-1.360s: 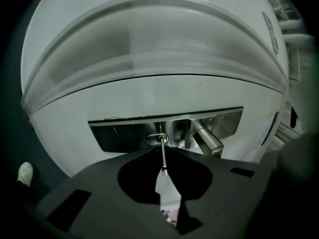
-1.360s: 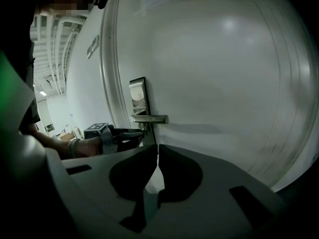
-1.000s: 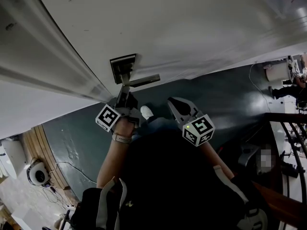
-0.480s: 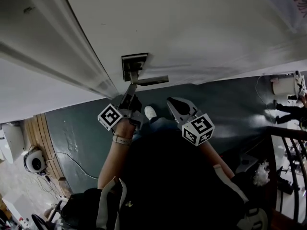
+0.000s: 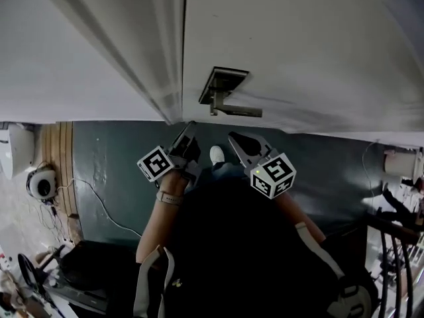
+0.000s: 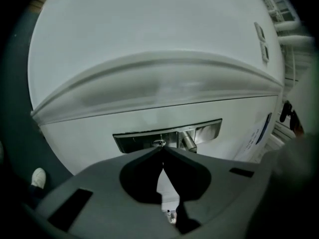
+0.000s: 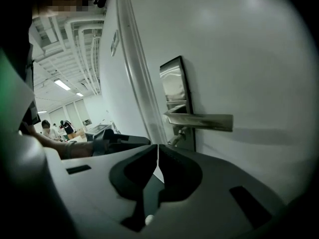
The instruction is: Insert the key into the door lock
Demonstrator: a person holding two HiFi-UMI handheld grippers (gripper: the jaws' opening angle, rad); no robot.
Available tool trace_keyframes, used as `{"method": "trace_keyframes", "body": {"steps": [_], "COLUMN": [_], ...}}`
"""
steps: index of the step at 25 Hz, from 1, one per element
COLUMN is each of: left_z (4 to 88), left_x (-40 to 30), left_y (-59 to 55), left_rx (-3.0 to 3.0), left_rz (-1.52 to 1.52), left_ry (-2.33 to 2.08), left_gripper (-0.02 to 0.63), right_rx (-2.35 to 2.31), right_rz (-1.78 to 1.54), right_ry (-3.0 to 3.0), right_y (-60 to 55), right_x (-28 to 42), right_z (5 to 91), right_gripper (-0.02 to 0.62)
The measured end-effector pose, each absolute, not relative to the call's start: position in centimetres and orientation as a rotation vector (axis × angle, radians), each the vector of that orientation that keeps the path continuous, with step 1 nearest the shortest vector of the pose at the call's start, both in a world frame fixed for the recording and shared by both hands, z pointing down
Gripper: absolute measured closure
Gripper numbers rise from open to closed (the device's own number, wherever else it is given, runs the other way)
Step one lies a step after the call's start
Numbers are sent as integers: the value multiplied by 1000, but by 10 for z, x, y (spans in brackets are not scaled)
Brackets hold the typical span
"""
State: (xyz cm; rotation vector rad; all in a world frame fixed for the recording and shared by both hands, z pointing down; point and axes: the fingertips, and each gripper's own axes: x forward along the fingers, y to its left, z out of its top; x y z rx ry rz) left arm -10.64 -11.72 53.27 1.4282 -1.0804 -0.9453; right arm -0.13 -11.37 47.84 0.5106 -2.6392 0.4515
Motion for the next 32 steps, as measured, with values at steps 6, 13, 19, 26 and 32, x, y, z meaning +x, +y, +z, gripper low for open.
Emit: {"method": "trace_keyframes", "body": {"steps": [6,13,19,26,32], "left_z": [521,494,463,432,410], "left_x": [-133,-165,-193,-211,-218], "left_y": [-74,-30,16,50,60], "left_rx": [1549,1653,1656,1701,1744], "left_rz": [-799,-601,-441,-149,-40], "left_ry": [-1265,-1569,-1830,-2095,-2242], "left_gripper": [597,597,597,595,595], "right_rx": [313,83,-98,-252,-339], "right_rz": [418,366,286,183,48], "right_ry": [-2680,-2724,-2757,-2810,-2827], "right_y": [-97,-80,-55,-38,-27], "right_x": [-39,-78,-107,-142,-162], "right_z": [472,451,424,394,383], "right_gripper": [577,577,577,577,577]}}
